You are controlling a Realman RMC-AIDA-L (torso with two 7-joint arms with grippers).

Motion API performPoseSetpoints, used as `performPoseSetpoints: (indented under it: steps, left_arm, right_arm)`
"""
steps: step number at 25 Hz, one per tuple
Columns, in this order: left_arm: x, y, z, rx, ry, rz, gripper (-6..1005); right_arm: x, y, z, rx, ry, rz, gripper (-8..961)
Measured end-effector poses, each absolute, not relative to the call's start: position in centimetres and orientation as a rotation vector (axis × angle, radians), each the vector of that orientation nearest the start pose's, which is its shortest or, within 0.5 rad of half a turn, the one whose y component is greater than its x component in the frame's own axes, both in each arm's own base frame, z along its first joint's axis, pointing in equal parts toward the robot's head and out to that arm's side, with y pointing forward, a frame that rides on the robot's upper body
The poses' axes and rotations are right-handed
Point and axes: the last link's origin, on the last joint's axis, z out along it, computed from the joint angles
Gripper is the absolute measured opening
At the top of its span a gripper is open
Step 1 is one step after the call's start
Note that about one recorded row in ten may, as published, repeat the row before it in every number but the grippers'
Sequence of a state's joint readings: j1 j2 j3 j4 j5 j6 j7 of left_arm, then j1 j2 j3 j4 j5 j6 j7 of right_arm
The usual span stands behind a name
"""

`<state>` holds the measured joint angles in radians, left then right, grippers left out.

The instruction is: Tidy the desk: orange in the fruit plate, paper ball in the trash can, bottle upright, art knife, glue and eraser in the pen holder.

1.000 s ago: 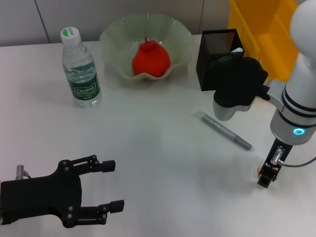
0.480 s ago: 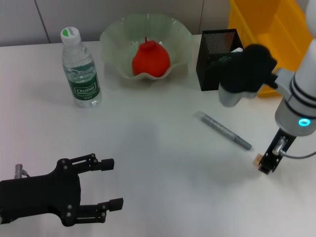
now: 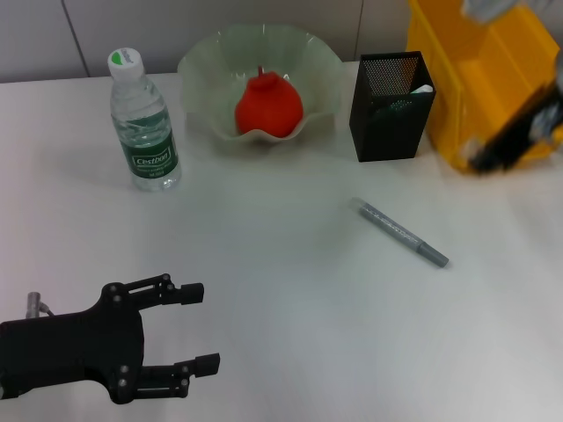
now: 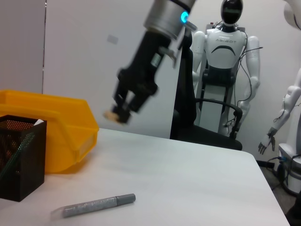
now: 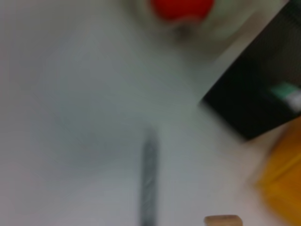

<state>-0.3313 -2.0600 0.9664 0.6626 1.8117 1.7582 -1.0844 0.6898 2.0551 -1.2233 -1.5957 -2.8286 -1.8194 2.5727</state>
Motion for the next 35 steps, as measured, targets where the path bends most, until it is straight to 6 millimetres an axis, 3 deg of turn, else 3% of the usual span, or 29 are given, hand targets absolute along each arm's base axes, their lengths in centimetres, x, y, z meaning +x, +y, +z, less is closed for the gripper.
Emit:
performPoseSetpoints:
  steps: [1, 6, 7, 15, 23, 35]
  left_arm:
    - [-27.5, 25.2, -1.4, -2.922, -0.275, -0.850, 815]
    - [-27.4, 25.2, -1.4, -2.923, -0.275, -0.852, 815]
    - [-27.4, 25.2, -1.4, -2.921, -0.274, -0.854, 815]
    - [-27.3, 25.3, -1.2, -2.913, -0.266, -0.871, 815]
    - [-27.1, 25.2, -1.1, -2.910, -0.263, -0.889, 814]
    - [-27.0, 25.1, -1.1, -2.910, -0.262, -0.907, 814]
  right_arm:
    - [15.3, 37.3, 9.3, -2.341, 0.797, -0.539, 255]
    - [15.8, 39.2, 10.2, -2.310, 0.684, -0.411, 254]
    - [16.1, 40.3, 9.7, -2.308, 0.629, -0.328, 254]
    - [17.7, 42.7, 7.4, -2.326, 0.579, -0.218, 255]
    - [18.9, 44.2, 6.0, -2.310, 0.550, -0.163, 287]
    - [18.6, 44.9, 5.6, -2.293, 0.547, -0.137, 366]
